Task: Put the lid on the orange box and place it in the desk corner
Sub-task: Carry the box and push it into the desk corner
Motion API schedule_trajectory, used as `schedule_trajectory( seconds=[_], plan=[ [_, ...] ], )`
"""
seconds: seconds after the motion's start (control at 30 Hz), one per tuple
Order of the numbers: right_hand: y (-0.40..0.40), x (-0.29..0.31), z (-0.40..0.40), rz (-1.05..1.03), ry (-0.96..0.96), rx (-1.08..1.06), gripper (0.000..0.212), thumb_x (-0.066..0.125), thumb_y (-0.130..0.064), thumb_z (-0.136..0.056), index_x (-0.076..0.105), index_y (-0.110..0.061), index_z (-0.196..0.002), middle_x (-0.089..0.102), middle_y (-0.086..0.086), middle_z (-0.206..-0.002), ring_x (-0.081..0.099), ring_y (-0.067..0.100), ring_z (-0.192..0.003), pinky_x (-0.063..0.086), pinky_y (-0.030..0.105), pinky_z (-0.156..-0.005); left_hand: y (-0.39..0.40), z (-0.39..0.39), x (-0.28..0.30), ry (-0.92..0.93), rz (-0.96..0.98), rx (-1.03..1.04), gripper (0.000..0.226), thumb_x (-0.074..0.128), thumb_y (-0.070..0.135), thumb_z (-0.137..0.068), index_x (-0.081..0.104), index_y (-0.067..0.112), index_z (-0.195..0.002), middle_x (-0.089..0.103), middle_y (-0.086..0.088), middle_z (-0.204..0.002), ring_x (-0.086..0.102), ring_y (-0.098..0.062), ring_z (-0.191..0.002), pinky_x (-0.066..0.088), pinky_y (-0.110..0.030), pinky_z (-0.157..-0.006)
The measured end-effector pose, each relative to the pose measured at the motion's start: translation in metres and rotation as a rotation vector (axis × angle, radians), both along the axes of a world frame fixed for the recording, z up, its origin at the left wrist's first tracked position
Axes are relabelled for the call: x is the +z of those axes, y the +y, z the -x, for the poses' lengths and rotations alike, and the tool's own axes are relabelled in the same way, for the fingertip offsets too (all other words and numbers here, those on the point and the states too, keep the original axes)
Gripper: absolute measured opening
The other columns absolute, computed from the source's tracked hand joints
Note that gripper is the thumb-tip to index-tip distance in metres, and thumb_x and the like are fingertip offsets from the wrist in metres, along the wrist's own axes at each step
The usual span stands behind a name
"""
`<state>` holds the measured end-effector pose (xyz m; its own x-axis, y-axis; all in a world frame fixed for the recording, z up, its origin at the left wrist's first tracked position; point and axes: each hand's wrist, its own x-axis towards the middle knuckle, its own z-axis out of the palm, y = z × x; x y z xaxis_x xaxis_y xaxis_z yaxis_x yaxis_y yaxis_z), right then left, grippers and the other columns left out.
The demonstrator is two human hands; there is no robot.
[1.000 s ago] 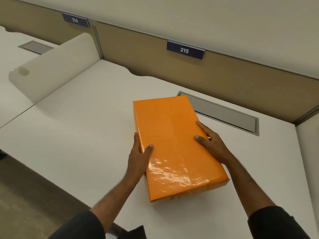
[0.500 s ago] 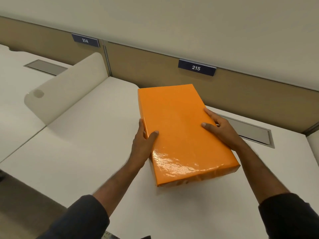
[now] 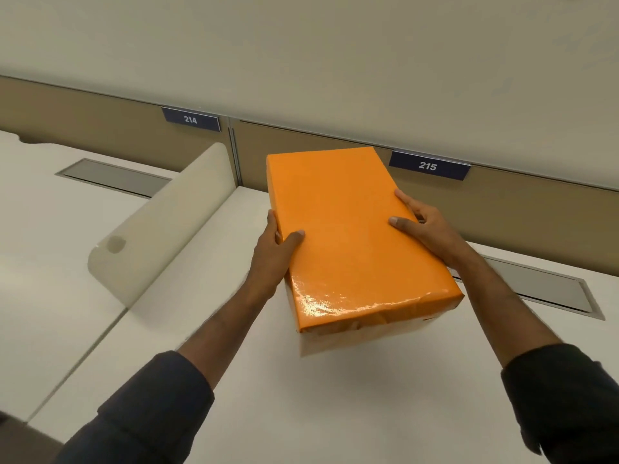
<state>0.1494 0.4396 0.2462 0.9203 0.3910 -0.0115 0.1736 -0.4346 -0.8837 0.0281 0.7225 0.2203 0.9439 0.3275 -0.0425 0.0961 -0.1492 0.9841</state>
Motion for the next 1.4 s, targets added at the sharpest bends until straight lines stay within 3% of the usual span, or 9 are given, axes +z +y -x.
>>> schedule_trajectory(
  seconds=[0.13, 0.27, 0.43, 0.6, 0.67, 0.77, 1.0, 1.17, 1.4],
  plan=[
    [0.050, -0.005, -0.021, -0.024, -0.002, -0.024, 0.073, 0.066, -0.045, -0.089, 0.029, -0.044, -0.152, 0.042, -0.001, -0.152, 0.059, 0.016, -0.115, 0.052, 0.030, -0.081, 0.052, -0.023, 0.004, 0.019, -0.032, -0.023, 0.072, 0.055, 0.038, -0.102, 0.016, 0.026, -0.162, 0.048, -0.006, -0.154, 0.057, -0.032, -0.132, 0.052, -0.057, -0.106],
    [0.095, -0.013, -0.042, -0.009, -0.009, -0.029, 0.074, 0.066, -0.044, -0.090, 0.028, -0.040, -0.154, 0.039, 0.004, -0.156, 0.056, 0.025, -0.123, 0.052, 0.044, -0.096, 0.097, -0.044, 0.001, 0.028, -0.027, -0.033, 0.072, 0.055, 0.036, -0.102, 0.016, 0.025, -0.162, 0.049, -0.008, -0.153, 0.057, -0.032, -0.130, 0.052, -0.057, -0.105],
    [0.144, -0.027, -0.070, 0.004, 0.011, -0.038, 0.075, 0.065, -0.045, -0.090, 0.026, -0.040, -0.154, 0.039, 0.005, -0.156, 0.055, 0.029, -0.126, 0.050, 0.053, -0.102, 0.144, -0.070, -0.009, 0.069, -0.010, -0.009, 0.073, 0.056, 0.036, -0.101, 0.018, 0.024, -0.162, 0.049, -0.007, -0.154, 0.058, -0.031, -0.130, 0.052, -0.056, -0.105],
    [0.181, -0.044, -0.091, -0.021, 0.047, -0.024, 0.077, 0.067, -0.042, -0.090, 0.026, -0.036, -0.155, 0.040, 0.004, -0.154, 0.053, 0.023, -0.122, 0.050, 0.040, -0.092, 0.178, -0.093, -0.023, 0.081, -0.035, 0.001, 0.061, 0.049, 0.030, -0.104, 0.024, 0.022, -0.159, 0.050, -0.006, -0.152, 0.058, -0.030, -0.129, 0.051, -0.055, -0.107],
    [0.187, -0.050, -0.090, -0.032, 0.066, -0.022, 0.077, 0.068, -0.041, -0.090, 0.027, -0.036, -0.155, 0.041, 0.004, -0.154, 0.053, 0.024, -0.124, 0.051, 0.042, -0.094, 0.185, -0.094, -0.028, 0.093, -0.046, 0.005, 0.058, 0.048, 0.028, -0.104, 0.026, 0.022, -0.158, 0.050, -0.006, -0.152, 0.057, -0.031, -0.128, 0.050, -0.054, -0.107],
    [0.195, -0.059, -0.091, -0.061, 0.075, -0.028, 0.077, 0.068, -0.040, -0.090, 0.027, -0.035, -0.155, 0.041, 0.005, -0.154, 0.053, 0.026, -0.128, 0.049, 0.051, -0.102, 0.194, -0.096, -0.034, 0.076, -0.045, 0.017, 0.056, 0.047, 0.026, -0.104, 0.028, 0.022, -0.157, 0.050, -0.006, -0.152, 0.057, -0.031, -0.129, 0.051, -0.050, -0.105],
    [0.233, -0.092, -0.132, -0.039, 0.101, -0.044, 0.076, 0.068, -0.039, -0.091, 0.028, -0.033, -0.154, 0.040, 0.005, -0.155, 0.051, 0.027, -0.131, 0.048, 0.052, -0.104, 0.228, -0.144, -0.067, 0.123, -0.065, 0.015, 0.057, 0.045, 0.024, -0.105, 0.025, 0.022, -0.159, 0.049, -0.005, -0.152, 0.056, -0.025, -0.123, 0.049, -0.027, -0.082],
    [0.242, -0.099, -0.132, -0.024, 0.096, -0.045, 0.075, 0.068, -0.039, -0.091, 0.028, -0.033, -0.154, 0.039, 0.005, -0.156, 0.048, 0.027, -0.133, 0.048, 0.051, -0.104, 0.236, -0.143, -0.078, 0.115, -0.090, 0.046, 0.051, 0.047, 0.021, -0.105, 0.034, 0.019, -0.154, 0.053, -0.009, -0.149, 0.059, -0.033, -0.127, 0.050, -0.056, -0.106],
    [0.249, -0.113, -0.132, -0.017, 0.093, -0.050, 0.073, 0.068, -0.037, -0.091, 0.031, -0.031, -0.154, 0.040, 0.004, -0.155, 0.047, 0.021, -0.129, 0.048, 0.042, -0.100, 0.240, -0.142, -0.093, 0.125, -0.093, 0.062, 0.052, 0.046, 0.020, -0.105, 0.033, 0.018, -0.155, 0.053, -0.010, -0.150, 0.059, -0.034, -0.127, 0.050, -0.056, -0.106]
  ],
)
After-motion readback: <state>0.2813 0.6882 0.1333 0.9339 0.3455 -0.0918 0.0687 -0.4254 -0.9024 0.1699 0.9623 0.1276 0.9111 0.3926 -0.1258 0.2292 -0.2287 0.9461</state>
